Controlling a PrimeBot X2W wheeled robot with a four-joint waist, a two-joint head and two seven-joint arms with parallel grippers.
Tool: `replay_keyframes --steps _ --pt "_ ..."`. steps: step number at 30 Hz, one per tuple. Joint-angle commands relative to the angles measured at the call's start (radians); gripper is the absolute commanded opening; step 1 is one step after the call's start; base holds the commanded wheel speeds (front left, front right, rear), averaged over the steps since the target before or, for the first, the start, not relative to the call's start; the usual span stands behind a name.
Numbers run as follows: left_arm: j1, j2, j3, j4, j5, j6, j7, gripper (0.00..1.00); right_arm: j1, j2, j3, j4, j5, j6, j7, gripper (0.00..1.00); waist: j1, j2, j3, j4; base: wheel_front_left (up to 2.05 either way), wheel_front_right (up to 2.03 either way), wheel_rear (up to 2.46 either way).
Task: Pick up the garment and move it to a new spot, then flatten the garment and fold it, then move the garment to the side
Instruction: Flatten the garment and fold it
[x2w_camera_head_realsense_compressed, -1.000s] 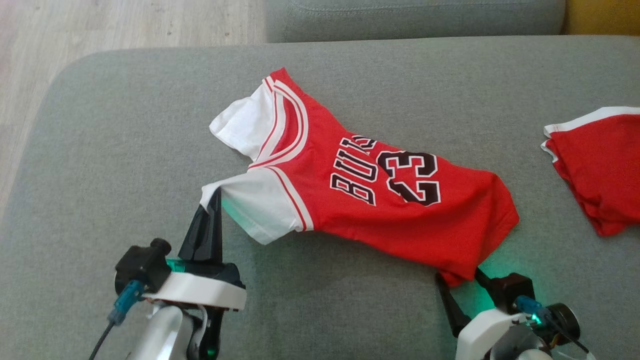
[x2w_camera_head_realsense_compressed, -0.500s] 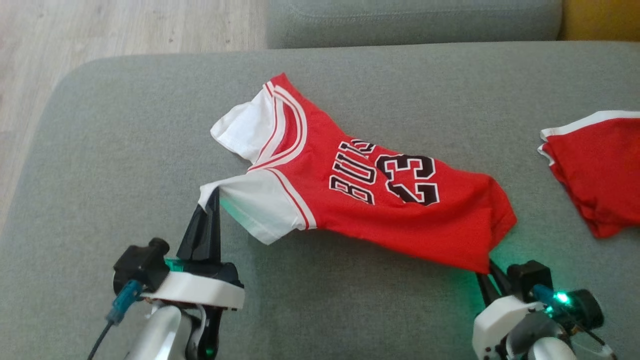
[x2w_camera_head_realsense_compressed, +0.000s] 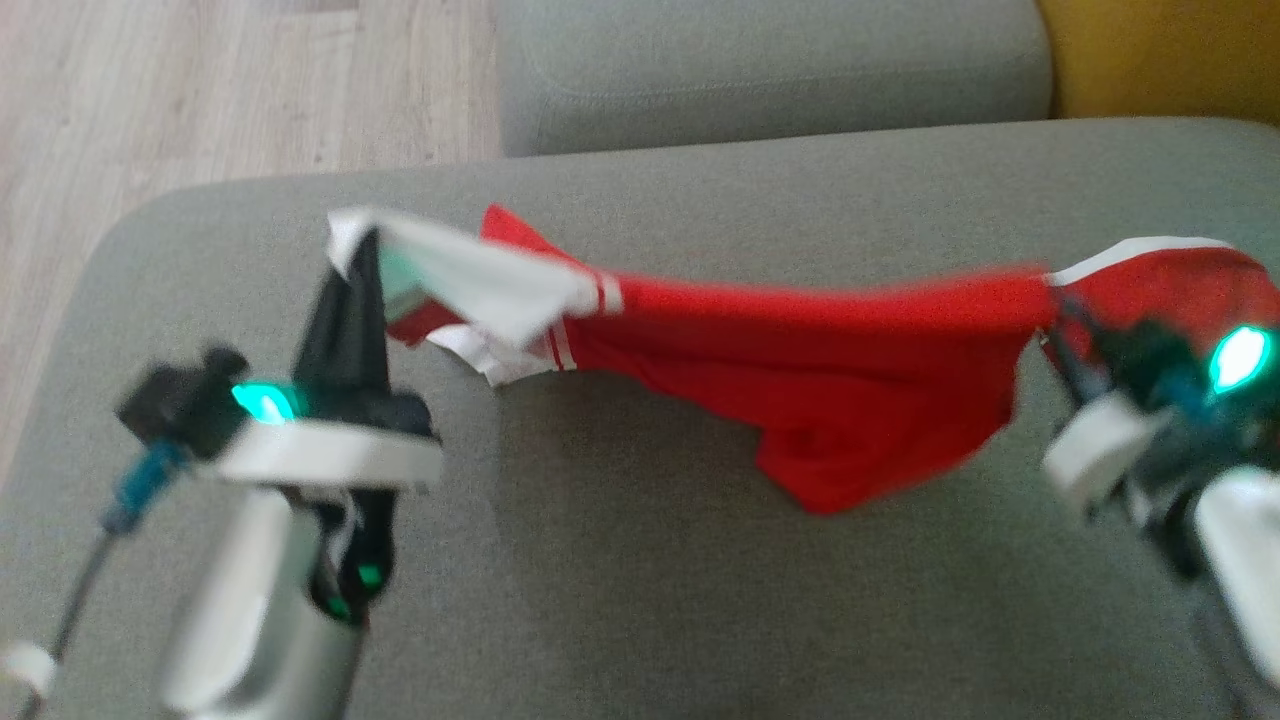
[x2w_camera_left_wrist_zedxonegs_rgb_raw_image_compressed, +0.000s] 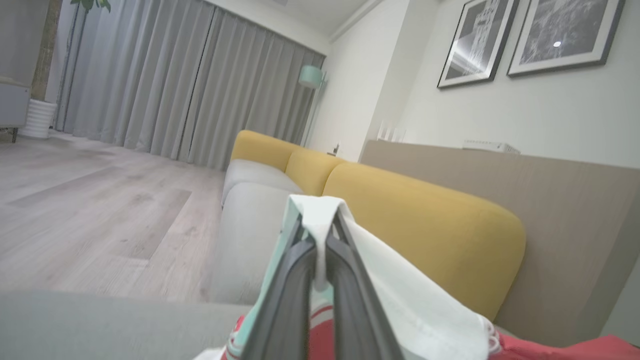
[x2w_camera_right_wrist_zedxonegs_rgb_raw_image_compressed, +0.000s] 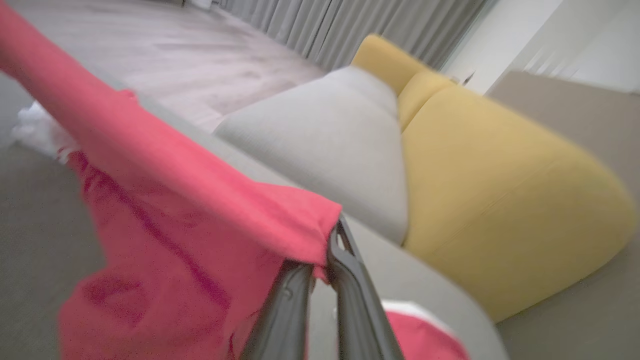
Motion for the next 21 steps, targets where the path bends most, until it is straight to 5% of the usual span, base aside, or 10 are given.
replay_keyframes --steps 1,5,11,21 --pt "-0.077 0.026 0.05 -0.045 -0.01 -0.002 0.008 0.0 -0.075 -0.041 0.02 -0.043 0.015 -0.001 0.006 0.0 0.0 0.0 -0.014 -0.006 0.0 0.0 0.0" --pt "-0.2 0.038 0.084 -0.077 -0.05 0.006 0.069 0.0 -0.266 -0.138 0.098 -0.036 0.074 -0.001 0.018 0.0 0.0 0.0 -0.031 -0.008 0.0 0.0 0.0" --pt "-0.34 0.062 0.126 -0.129 -0.063 0.032 0.111 0.0 -0.461 -0.175 0.139 0.005 0.12 -0.001 0.005 0.0 0.0 0.0 -0.049 -0.005 0.0 0.0 0.0" --pt "-0.216 0.144 0.134 -0.3 -0.094 0.065 0.271 0.0 -0.344 -0.256 0.164 -0.097 0.232 -0.001 0.128 0.0 0.0 0.0 -0.017 0.002 0.0 0.0 0.0"
